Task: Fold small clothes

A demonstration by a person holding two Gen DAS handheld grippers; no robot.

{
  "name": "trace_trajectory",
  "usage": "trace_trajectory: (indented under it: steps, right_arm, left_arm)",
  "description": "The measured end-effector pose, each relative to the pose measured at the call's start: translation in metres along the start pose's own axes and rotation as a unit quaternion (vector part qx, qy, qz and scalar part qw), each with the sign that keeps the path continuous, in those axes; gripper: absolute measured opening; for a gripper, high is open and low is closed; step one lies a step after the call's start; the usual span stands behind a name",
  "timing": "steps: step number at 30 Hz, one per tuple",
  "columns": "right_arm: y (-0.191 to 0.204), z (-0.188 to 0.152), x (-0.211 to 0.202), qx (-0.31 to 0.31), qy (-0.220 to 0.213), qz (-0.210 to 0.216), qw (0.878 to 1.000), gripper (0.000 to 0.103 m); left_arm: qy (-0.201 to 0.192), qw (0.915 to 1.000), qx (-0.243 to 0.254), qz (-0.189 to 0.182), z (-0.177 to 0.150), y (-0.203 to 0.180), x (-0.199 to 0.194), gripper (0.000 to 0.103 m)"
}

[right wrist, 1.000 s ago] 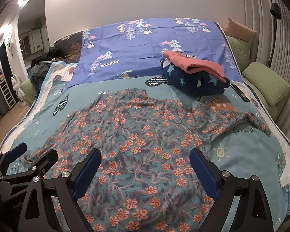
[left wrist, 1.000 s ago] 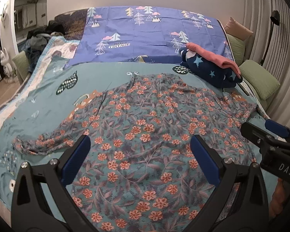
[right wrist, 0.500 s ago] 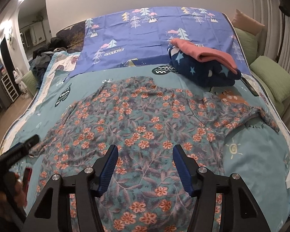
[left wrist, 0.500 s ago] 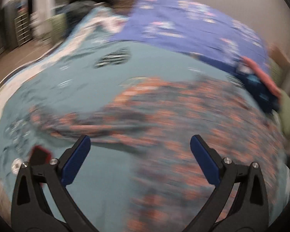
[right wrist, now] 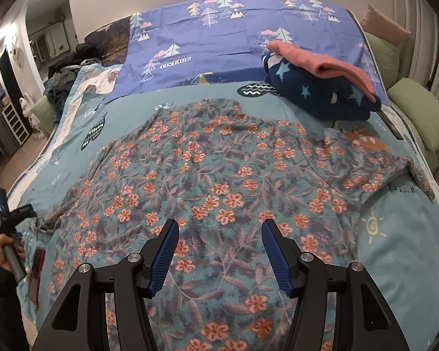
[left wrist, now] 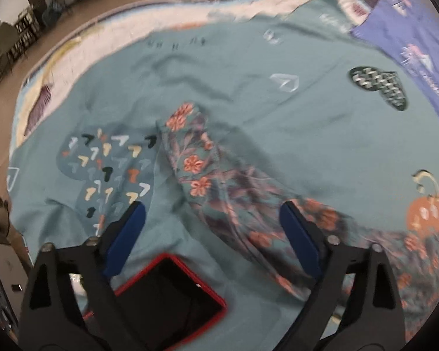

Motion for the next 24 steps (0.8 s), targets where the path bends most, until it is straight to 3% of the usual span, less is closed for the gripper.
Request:
trace_trajectory:
  steps: [3,5,7,11,14,16,19,24]
  right_arm:
    - [0.004,0.001,0.005,-0.004,0.005,0.0,1.0,0.06]
    - [0.007,0.001,0.008,-0.01,0.008,0.0,1.0,0.06]
    - [0.009,0.0,0.011,-0.013,0.011,0.0,1.0,0.06]
    - [0.008,0.0,0.015,-0.011,0.015,0.001,1.0,0.06]
    - [0.005,0.001,0.016,-0.006,0.016,0.002,1.0,0.06]
    - [0.003,0.002,0.015,-0.004,0.014,0.002,1.0,0.06]
    - [-0.001,0.003,0.012,0.004,0.011,0.002,1.0,0.06]
    - [-0.012,0.003,0.008,0.018,0.007,0.005,1.0,0.06]
  left_arm:
    - [0.013,0.9998,-0.008,0.011,0.001,0.004,0.011,0.067]
    - [0.018,0.9996,-0.021,0.01,0.006,0.009,0.017,0.045]
    - [0.018,0.9989,-0.041,-0.015,0.009,0.01,0.018,0.009]
    - [-0.033,0.9971,-0.058,-0.036,0.019,0.01,-0.011,0.006]
    - [-0.09,0.991,-0.047,-0.088,0.029,-0.014,-0.055,0.005]
    - [-0.137,0.9824,-0.021,-0.125,0.035,-0.04,-0.096,0.005]
    - [-0.204,0.9598,0.03,-0.19,0.04,-0.089,-0.164,0.005]
    - [-0.252,0.9105,0.145,-0.294,0.016,-0.182,-0.251,0.005]
Point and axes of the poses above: each gripper's, at about its wrist camera, not at the fingertips, and x roughly the way its jaws point, y to its left, z to its top, the point moved 7 cm from there along x, roughly the way its jaws point, and after that the axes turned 8 degrees about x, right-handed, at the moved point
